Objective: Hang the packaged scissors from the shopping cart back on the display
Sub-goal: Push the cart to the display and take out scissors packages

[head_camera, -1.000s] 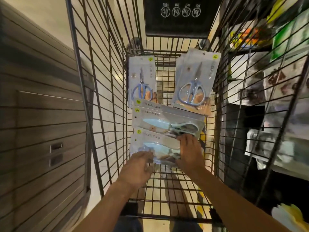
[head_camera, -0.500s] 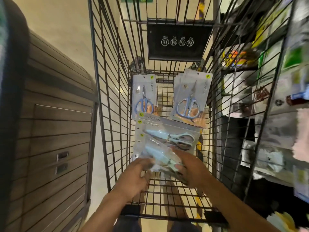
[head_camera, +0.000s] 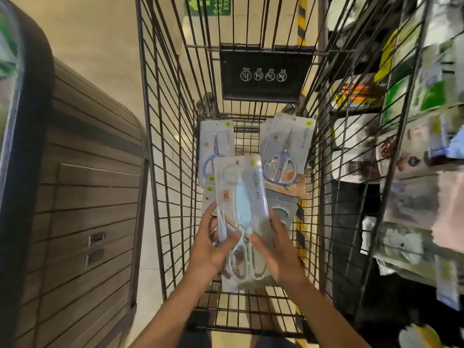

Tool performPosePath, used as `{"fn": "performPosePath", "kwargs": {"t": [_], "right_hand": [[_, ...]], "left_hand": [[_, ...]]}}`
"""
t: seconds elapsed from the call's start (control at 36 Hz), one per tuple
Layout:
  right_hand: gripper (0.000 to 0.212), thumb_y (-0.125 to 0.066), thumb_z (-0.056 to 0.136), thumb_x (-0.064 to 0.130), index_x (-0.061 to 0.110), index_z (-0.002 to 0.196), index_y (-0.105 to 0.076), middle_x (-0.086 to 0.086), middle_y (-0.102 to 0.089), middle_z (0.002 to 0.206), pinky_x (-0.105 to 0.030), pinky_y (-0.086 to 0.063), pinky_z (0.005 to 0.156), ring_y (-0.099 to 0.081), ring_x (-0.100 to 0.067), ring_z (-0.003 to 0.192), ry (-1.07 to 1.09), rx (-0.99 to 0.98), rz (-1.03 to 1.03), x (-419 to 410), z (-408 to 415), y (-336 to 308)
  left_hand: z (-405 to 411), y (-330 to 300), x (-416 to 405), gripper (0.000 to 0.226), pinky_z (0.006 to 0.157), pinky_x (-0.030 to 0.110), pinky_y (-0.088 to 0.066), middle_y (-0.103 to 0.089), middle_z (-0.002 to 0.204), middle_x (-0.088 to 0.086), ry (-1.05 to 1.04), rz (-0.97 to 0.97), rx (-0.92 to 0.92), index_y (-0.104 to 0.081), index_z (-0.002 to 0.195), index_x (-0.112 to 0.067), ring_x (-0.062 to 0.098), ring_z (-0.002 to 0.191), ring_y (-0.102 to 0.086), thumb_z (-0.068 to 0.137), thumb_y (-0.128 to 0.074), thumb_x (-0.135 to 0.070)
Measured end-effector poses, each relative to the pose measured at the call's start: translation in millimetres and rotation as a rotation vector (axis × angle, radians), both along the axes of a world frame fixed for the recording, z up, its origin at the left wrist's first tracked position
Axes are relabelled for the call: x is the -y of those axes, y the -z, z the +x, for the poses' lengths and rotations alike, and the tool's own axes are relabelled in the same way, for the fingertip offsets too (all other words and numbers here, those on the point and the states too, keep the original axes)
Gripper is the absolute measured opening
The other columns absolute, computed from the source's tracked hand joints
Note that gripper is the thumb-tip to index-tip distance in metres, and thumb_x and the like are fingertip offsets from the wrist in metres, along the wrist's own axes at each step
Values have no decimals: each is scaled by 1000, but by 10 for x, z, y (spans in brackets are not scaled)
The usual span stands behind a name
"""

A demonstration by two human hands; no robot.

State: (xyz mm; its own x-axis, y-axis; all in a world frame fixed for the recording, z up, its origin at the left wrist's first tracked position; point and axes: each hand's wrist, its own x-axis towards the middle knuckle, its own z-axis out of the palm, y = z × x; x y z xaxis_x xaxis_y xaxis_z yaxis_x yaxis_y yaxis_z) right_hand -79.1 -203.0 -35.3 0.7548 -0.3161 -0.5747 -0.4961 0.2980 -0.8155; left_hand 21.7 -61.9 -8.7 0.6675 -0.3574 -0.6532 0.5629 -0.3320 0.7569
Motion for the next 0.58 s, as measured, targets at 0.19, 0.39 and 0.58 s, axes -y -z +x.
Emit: {"fn": "performPosePath", "kwargs": {"t": [0.19,0.39,0.58], "right_hand": [[84,-71,94,31,43,158,-18,7,-41,159,-53,-38,117,-42,-14,145,-114,-73,63,-7,8,-46],[58,-70,93,21,35,144,-46,28,-49,131,-39,-50,106,-54,-4,122,-314,-59,-484,240,138,177],[67,-72,91,23,24,149,-39,0,-46,147,-41,-38,114,-42,-22,135,-632,-151,-905,444,397,665]], "left_hand": [[18,37,27,99,102,46,-53,-55,147,0,-57,-49,-52,-33,152,-39,21,131,-57,77,-80,6],[121,68,-86,97,96,46,-56,-57,144,-7,-140,-13,-29,-36,150,-44,18,129,-59,80,-73,12],[194,197,-205,97,98,37,-55,-55,144,-16,-219,97,34,-32,148,-52,10,131,-55,81,-74,5]]}}
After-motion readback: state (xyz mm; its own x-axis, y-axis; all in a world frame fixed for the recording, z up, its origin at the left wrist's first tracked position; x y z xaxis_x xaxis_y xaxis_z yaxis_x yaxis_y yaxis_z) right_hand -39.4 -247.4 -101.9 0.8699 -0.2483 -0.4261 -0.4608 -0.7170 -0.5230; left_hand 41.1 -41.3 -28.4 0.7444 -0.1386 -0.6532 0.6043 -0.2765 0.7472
